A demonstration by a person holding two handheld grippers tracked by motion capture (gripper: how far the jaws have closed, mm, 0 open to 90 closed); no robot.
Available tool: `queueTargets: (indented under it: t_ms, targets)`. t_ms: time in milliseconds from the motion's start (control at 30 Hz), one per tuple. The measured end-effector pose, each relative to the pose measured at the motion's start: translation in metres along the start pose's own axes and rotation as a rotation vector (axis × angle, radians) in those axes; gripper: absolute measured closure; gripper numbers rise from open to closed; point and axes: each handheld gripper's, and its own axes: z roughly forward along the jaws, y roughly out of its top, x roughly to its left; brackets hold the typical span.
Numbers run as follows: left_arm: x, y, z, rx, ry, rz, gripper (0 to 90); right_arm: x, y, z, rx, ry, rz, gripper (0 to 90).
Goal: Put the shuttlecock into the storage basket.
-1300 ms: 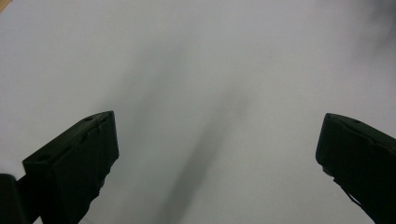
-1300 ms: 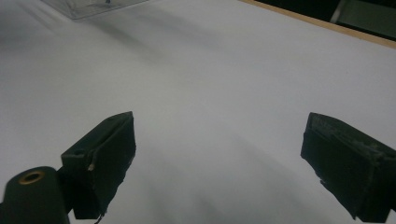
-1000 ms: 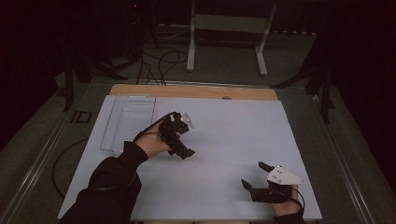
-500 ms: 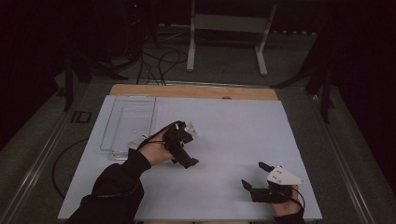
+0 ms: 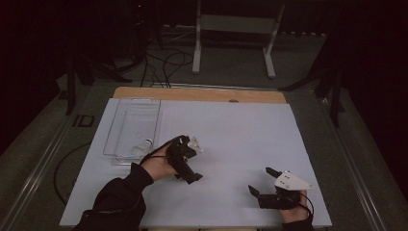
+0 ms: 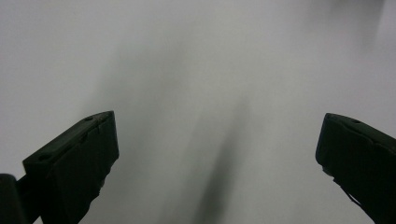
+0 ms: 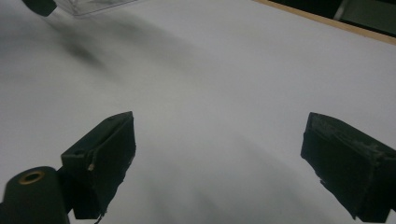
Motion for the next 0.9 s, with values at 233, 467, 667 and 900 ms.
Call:
queueTargets:
  t_ms: [233,467,667,900]
  targets:
    - [-0.003,-0.012,-0.002,-0.014,-0.011,-0.011,0.1,0.000,0.000,0.000,0.007,-0.005,-0.005,10.2]
    - [-0.008,-0.027,-0.002,-0.019,-0.023,-0.023,0.1,0.000,0.000,0.001,0.012,-0.001,-0.006,10.2]
    - [-0.011,-0.036,-0.004,-0.029,-0.027,-0.032,0.1,0.000,0.000,0.001,0.011,0.001,-0.007,10.2]
    - [-0.013,-0.052,-0.007,-0.032,-0.025,-0.040,0.1,0.000,-0.001,0.001,0.011,0.002,-0.006,10.2]
